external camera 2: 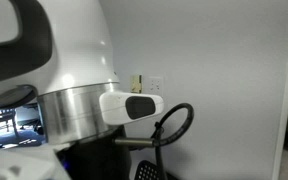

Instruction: Turn the right light switch off

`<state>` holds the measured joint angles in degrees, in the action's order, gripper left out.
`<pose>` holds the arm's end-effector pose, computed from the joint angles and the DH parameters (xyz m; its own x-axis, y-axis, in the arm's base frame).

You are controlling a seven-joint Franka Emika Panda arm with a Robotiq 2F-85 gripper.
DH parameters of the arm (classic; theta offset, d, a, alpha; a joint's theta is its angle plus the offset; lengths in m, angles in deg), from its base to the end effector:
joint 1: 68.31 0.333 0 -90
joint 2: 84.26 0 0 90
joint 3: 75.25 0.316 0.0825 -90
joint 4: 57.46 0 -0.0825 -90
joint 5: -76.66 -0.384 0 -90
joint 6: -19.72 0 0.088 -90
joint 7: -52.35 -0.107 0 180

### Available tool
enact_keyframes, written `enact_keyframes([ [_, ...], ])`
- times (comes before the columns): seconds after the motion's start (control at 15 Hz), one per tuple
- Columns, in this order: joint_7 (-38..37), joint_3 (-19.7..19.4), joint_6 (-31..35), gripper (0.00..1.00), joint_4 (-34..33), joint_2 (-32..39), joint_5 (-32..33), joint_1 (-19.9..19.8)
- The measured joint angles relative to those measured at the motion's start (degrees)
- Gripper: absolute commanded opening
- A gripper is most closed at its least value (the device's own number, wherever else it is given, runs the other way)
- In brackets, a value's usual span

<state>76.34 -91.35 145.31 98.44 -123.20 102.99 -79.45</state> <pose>0.3087 -0.1724 0.4297 0.9720 0.2342 0.0177 0.2218 -0.9402 0.2587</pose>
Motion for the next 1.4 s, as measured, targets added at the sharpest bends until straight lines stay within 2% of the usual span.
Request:
enact_keyframes([
  [0.8,0.16,0.64,0.87,1.0,0.01,-0.01,0.2,0.13],
  [1.4,6.55,4.01,17.65,1.0,0.15,0.19,3.4,6.18],
])
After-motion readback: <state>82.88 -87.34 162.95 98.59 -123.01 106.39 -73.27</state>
